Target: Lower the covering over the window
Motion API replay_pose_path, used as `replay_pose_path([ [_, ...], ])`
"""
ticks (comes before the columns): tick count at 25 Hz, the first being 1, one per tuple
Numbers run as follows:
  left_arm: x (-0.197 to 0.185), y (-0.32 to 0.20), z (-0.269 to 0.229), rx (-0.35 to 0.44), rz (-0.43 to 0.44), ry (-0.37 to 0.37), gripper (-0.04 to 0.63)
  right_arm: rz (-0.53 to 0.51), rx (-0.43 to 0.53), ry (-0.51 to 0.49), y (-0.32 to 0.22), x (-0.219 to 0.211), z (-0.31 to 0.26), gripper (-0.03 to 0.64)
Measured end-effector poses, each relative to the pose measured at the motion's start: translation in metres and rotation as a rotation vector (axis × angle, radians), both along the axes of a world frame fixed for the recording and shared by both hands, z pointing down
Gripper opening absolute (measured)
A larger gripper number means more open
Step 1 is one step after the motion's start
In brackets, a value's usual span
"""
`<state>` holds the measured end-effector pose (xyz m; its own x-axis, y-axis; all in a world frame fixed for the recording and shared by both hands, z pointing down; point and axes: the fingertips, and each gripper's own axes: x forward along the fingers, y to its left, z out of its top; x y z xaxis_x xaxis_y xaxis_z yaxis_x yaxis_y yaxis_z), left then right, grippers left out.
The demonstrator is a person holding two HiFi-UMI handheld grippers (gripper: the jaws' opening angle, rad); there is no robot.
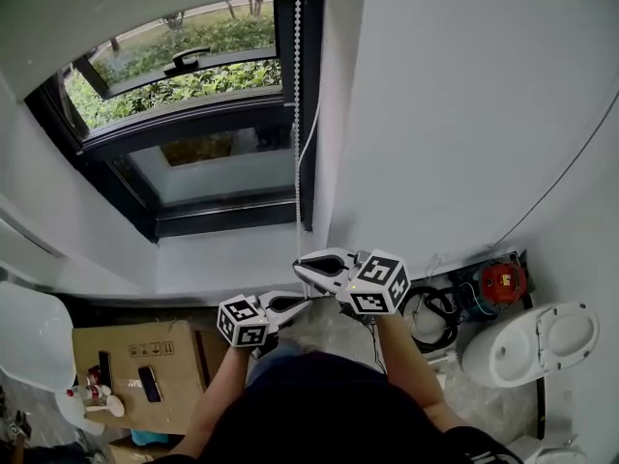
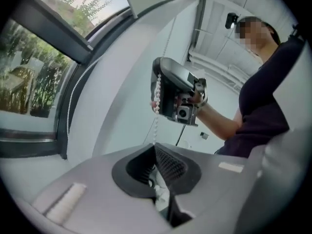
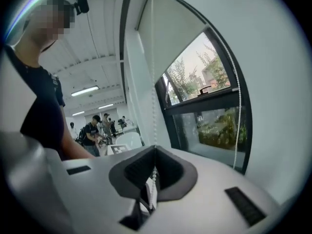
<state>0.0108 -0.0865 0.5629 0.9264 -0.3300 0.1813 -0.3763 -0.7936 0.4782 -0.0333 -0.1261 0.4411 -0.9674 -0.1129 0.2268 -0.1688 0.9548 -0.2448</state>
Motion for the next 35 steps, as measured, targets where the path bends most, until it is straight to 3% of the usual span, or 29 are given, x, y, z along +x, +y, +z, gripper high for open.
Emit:
replay_pose_path([
  [3, -0.004, 0.003, -0.001, -0.025, -0.020, 0.076, 0.012, 0.003, -0.019, -0.027, 0.002, -0.001, 0.000, 0.014],
  [6, -0.012, -0.002, -0.003, -0.019, -0.023, 0.088, 0.012, 0.014, 0.011, 0.004, -0.006, -0.006, -0.001, 0.014],
  [8, -0.017, -0.003, -0.001, -0.019, -0.016, 0.071, 0.012, 0.024, 0.007, 0.021, -0.010, -0.012, 0.004, 0.014],
  [12, -0.024, 0.003, 0.020, -0.039, 0.031, -0.043, 0.014, 0.011, 0.027, 0.171, -0.009, -0.023, 0.036, 0.014],
  [18, -0.040, 0.007, 0.024, -0.065, 0.078, -0.061, 0.015, 0.058, -0.032, 0.143, -0.015, -0.035, 0.042, 0.014],
  [23, -0.053, 0.007, 0.011, -0.006, 0.125, -0.100, 0.014, 0.109, -0.068, 0.109, -0.017, -0.037, 0.042, 0.014],
  [26, -0.060, 0.005, 0.000, 0.052, 0.130, -0.061, 0.015, 0.136, -0.055, 0.086, -0.017, -0.034, 0.040, 0.014],
  [30, -0.073, -0.007, -0.021, 0.108, 0.069, 0.042, 0.015, 0.170, -0.034, 0.060, -0.019, -0.031, 0.040, 0.014],
  [35, -0.089, -0.022, -0.078, 0.202, 0.028, 0.129, 0.017, 0.196, -0.036, 0.065, -0.016, -0.028, 0.042, 0.014],
])
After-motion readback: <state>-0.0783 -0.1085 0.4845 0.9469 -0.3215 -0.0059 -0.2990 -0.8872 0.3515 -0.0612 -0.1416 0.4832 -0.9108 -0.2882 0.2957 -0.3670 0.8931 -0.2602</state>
